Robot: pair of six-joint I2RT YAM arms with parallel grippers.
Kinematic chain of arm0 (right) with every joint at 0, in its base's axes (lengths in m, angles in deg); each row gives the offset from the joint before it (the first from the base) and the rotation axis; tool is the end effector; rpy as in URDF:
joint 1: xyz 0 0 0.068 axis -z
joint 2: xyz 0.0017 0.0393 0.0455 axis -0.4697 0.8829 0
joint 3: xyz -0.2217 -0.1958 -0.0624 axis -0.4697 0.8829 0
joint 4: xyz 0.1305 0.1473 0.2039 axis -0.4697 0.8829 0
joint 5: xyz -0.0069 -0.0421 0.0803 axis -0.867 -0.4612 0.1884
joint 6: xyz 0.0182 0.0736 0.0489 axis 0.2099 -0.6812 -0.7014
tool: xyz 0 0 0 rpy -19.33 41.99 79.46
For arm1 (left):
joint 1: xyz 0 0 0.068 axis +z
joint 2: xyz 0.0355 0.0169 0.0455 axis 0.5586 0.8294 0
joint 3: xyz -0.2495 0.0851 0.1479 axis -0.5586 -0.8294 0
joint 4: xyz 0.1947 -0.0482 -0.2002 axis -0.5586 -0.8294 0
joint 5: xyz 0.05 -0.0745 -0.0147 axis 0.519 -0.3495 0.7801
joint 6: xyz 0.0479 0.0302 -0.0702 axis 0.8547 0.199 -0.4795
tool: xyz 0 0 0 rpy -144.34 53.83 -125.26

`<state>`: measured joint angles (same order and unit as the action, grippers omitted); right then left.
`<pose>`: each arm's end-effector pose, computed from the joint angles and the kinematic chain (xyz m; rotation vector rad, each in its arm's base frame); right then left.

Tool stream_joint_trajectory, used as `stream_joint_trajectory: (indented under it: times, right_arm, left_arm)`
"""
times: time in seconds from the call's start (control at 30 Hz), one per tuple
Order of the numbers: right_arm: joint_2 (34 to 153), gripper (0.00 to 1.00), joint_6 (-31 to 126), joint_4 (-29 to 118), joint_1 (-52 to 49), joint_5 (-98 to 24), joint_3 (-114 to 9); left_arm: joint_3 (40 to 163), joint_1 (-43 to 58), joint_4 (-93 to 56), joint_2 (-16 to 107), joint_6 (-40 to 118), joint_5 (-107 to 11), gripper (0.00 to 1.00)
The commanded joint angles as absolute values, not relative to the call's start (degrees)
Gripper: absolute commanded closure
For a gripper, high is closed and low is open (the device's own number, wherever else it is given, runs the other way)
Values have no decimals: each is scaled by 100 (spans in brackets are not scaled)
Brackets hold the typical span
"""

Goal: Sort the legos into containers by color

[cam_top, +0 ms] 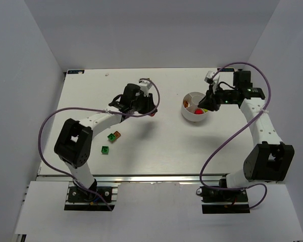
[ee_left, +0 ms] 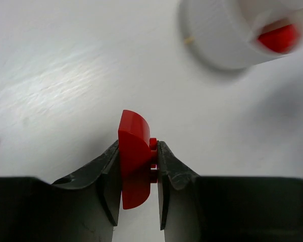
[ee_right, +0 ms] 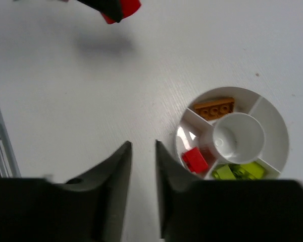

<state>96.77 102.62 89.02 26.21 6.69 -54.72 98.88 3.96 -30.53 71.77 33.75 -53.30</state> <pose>0.3401 0.0735 0.3364 -1.2161 1.7800 0.6464 0.3829 -0.2425 0.2069 0.3996 2.3464 -0.6720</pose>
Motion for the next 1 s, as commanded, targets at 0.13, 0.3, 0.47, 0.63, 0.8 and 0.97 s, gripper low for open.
stream_joint_trajectory:
  times: [0.13,0.3,0.47,0.63,0.8,0.97]
  right_arm:
    - [9292,91,9220,7956,3451,989,-5510]
    - [9213,93,8973,7789,3697,989,-5458]
    - [9107,92,8973,7815,3785,1129,-5378]
    - [9133,91,8999,7824,3900,1253,-5413]
    - [9169,90,9087,7859,3952,1323,-5413]
    - [9195,89,9113,7885,3996,1350,-5413]
  left_arm:
    - [9780,-452,136,7106,3242,-6924,88]
    - [10983,-716,409,8127,2312,-6837,95]
    - [11170,-919,1639,8637,2248,-6889,95]
    - [11432,-937,2158,9121,2494,-7048,95]
    - [11872,-937,2124,9499,2758,-7188,93]
    - [12162,-945,2211,9903,2750,-7250,93]
